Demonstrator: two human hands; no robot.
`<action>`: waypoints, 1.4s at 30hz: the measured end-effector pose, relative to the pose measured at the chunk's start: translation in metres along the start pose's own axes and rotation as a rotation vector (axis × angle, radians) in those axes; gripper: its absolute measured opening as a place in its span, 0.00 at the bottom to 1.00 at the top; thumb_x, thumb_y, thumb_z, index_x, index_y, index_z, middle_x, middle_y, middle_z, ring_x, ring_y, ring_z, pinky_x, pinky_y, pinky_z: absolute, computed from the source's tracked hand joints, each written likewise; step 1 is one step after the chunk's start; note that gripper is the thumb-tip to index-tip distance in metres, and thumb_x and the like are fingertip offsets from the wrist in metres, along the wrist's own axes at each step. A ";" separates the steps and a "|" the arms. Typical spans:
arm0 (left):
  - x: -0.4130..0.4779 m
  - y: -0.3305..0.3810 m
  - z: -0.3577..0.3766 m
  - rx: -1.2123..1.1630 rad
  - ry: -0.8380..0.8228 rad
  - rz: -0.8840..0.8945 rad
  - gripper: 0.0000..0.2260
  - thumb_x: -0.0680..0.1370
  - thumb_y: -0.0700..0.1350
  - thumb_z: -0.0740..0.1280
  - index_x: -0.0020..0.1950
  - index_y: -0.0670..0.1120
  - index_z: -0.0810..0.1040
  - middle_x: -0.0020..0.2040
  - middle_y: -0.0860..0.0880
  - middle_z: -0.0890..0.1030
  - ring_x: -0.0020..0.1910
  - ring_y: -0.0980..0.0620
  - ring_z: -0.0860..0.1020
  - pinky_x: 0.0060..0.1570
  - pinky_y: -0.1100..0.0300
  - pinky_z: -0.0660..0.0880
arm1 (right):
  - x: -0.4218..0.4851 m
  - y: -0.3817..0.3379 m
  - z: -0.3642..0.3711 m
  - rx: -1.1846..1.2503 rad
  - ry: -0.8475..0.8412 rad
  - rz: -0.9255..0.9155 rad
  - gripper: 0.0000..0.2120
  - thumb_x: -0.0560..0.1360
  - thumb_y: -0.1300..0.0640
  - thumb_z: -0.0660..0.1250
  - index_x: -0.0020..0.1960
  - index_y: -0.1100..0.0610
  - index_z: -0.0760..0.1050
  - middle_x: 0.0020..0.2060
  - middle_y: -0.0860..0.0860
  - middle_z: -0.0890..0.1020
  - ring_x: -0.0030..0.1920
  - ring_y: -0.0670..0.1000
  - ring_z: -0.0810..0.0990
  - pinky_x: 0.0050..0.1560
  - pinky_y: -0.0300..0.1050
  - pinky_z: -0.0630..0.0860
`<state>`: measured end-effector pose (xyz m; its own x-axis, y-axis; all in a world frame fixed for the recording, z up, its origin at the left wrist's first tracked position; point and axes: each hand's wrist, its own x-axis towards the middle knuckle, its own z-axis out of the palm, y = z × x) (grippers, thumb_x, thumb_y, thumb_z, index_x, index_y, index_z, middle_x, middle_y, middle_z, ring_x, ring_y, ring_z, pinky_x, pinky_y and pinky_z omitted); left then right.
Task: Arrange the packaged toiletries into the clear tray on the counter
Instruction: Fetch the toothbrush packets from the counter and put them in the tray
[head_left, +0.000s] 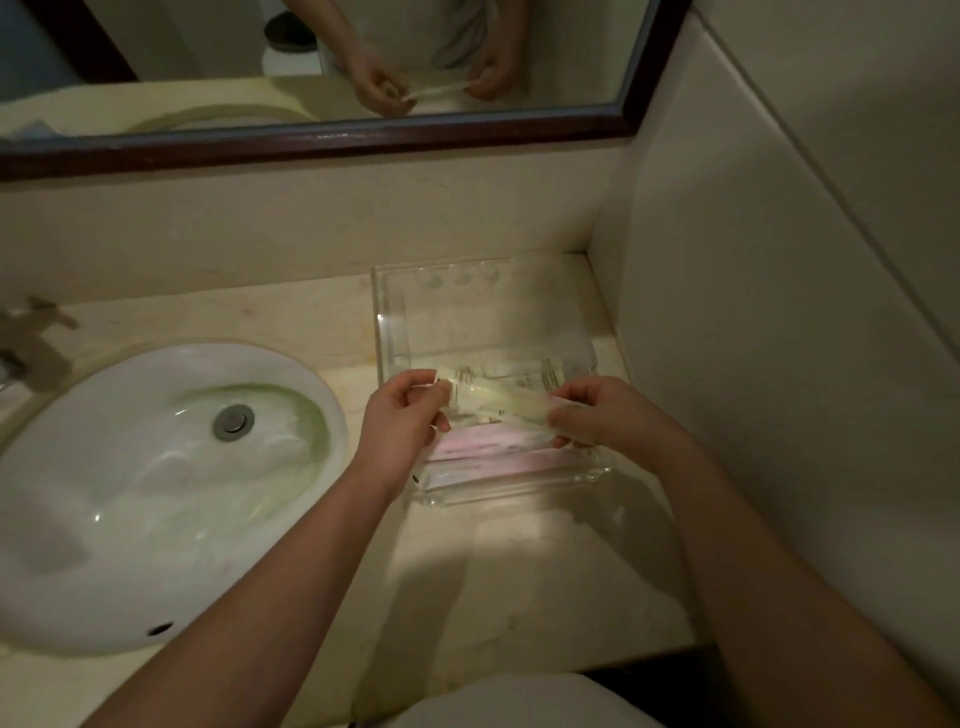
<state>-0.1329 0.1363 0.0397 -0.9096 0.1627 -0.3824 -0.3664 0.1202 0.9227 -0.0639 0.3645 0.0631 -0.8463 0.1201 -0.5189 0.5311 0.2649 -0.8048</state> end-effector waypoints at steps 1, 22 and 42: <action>0.000 0.001 -0.001 -0.005 0.009 -0.008 0.04 0.76 0.38 0.67 0.50 0.40 0.78 0.33 0.45 0.76 0.28 0.55 0.75 0.29 0.60 0.69 | 0.002 -0.001 0.002 -0.021 0.001 -0.001 0.06 0.73 0.61 0.70 0.47 0.52 0.82 0.35 0.52 0.85 0.35 0.45 0.82 0.38 0.41 0.76; 0.001 0.000 -0.017 -0.025 -0.065 -0.147 0.08 0.70 0.31 0.72 0.43 0.43 0.82 0.41 0.43 0.80 0.45 0.45 0.79 0.52 0.52 0.76 | 0.000 0.024 0.043 0.359 0.335 -0.143 0.23 0.73 0.71 0.62 0.60 0.48 0.72 0.55 0.55 0.80 0.40 0.48 0.84 0.38 0.40 0.77; -0.003 0.018 -0.011 0.081 -0.205 -0.086 0.10 0.78 0.47 0.66 0.51 0.41 0.82 0.48 0.46 0.85 0.40 0.51 0.79 0.36 0.58 0.72 | 0.017 -0.029 0.052 0.149 0.083 -0.096 0.06 0.79 0.59 0.65 0.51 0.59 0.81 0.40 0.54 0.83 0.38 0.52 0.79 0.41 0.48 0.80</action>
<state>-0.1386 0.1274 0.0579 -0.8136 0.3434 -0.4692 -0.4162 0.2195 0.8824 -0.0917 0.3086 0.0627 -0.8906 0.1809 -0.4173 0.4428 0.1350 -0.8864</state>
